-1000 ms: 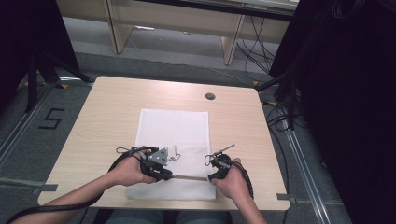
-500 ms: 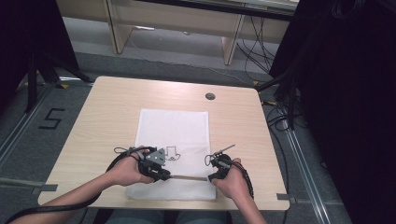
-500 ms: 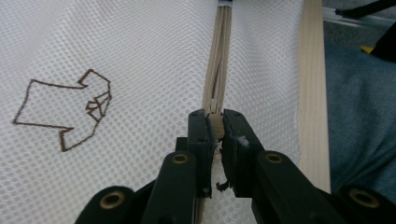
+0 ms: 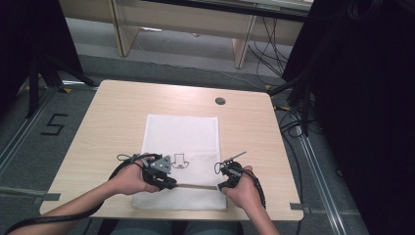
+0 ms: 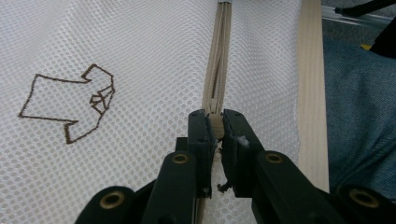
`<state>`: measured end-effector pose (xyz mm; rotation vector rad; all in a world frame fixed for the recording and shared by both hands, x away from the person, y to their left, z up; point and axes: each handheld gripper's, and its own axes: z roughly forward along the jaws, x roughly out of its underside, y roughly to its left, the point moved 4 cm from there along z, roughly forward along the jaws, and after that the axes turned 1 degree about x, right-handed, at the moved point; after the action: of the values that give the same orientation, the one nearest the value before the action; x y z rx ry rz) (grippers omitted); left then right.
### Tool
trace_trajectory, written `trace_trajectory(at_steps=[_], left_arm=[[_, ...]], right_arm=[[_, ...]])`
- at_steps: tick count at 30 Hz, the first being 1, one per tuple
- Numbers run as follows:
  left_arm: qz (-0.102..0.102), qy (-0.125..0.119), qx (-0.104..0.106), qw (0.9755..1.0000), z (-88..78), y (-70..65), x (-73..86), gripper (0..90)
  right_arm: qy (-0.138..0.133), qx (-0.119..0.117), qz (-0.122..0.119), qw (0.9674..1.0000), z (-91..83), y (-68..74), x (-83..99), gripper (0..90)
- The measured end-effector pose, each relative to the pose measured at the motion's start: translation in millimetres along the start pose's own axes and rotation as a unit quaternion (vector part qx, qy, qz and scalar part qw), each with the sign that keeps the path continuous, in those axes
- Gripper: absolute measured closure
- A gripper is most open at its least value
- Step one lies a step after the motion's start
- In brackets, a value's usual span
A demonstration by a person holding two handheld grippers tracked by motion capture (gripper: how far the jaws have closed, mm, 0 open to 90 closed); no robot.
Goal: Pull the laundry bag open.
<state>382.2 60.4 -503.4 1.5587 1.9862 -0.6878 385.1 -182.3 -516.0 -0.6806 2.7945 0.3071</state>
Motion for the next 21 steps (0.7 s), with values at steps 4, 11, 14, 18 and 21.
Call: trace_trajectory(at_steps=[4,11,14,18,21], left_arm=[[-0.007,0.0,0.001,1.0,0.1,-1.2,0.3,81.8],[-0.008,0.001,0.0,1.0,0.1,-1.6,1.3,81.8],[0.002,0.001,-0.001,1.0,-1.8,-0.4,2.1,81.8],[0.0,0.007,-0.004,1.0,-4.7,0.5,4.9,81.8],[-0.012,0.0,0.0,0.9999,-7.6,0.9,7.0,81.7]], right_arm=[[0.001,0.0,0.0,1.0,-0.1,0.0,0.0,90.0],[0.002,0.0,0.0,1.0,-0.2,0.1,0.1,90.0],[0.001,0.0,0.0,1.0,-0.1,0.0,0.1,90.0],[0.0,0.0,0.0,1.0,0.0,0.0,0.0,90.0],[0.0,0.0,0.0,1.0,0.0,0.1,-0.1,90.0]])
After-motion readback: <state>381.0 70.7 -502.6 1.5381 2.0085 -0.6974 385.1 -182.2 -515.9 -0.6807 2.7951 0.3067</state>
